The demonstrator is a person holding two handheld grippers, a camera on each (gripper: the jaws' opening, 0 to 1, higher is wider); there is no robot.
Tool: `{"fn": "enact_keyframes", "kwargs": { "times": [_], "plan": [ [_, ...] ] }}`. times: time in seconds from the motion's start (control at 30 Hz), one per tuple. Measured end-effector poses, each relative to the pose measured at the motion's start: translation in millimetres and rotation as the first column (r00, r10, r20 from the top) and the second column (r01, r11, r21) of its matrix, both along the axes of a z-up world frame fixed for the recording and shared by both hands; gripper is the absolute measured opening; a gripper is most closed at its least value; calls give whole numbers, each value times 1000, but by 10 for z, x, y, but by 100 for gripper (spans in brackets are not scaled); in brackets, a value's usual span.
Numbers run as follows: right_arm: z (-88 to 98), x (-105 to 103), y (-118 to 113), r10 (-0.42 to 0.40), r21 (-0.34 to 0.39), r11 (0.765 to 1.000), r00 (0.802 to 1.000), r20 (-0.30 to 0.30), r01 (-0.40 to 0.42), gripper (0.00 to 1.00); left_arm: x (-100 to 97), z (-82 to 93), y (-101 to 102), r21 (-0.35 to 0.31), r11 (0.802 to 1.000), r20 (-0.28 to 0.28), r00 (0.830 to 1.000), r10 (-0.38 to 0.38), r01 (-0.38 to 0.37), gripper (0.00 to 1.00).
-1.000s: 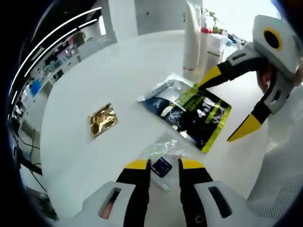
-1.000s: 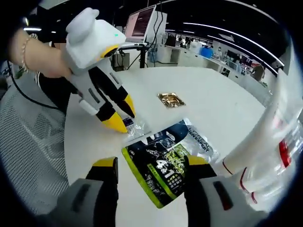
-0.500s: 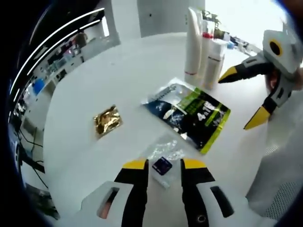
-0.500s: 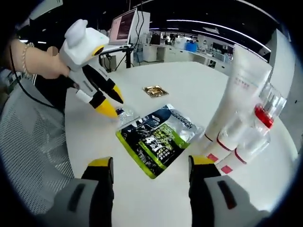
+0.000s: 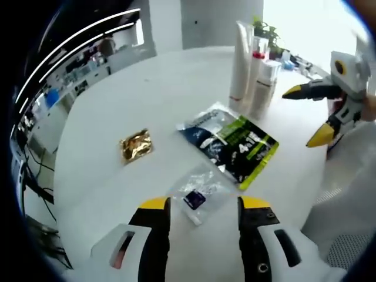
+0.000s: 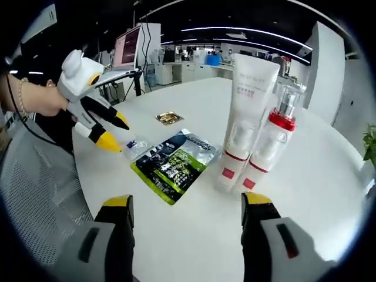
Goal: Arrange the skincare products in the storage area until every visible bottle or jar stands upright without overlapping.
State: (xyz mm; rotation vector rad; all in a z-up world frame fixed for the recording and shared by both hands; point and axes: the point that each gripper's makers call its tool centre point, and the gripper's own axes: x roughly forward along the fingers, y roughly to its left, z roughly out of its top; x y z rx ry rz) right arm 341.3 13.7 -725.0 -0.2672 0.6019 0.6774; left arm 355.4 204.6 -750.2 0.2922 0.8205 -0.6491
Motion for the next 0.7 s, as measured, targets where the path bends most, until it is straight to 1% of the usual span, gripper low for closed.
{"fn": "enact_keyframes", "kwargs": {
  "times": [0.1, 0.33, 0.5, 0.7],
  "plan": [
    [43, -31, -58, -16, 12, 1000, 1000, 5, 16, 78, -53, 48, 7, -5, 1000, 5, 1000, 2, -2, 50],
    [127, -94, -167, -49, 44, 998, 999, 11, 48, 83, -148, 130, 9, -44, 999, 2, 1000, 30, -30, 57],
    [191, -134, -226, -70, 71, 995, 997, 17, 68, 86, -212, 223, -3, -81, 995, 7, 999, 54, -53, 66],
    [259, -203, -289, -97, 98, 991, 995, 21, 95, 88, -283, 325, 25, -145, 984, 3, 994, 106, -104, 72]
  ]
}}
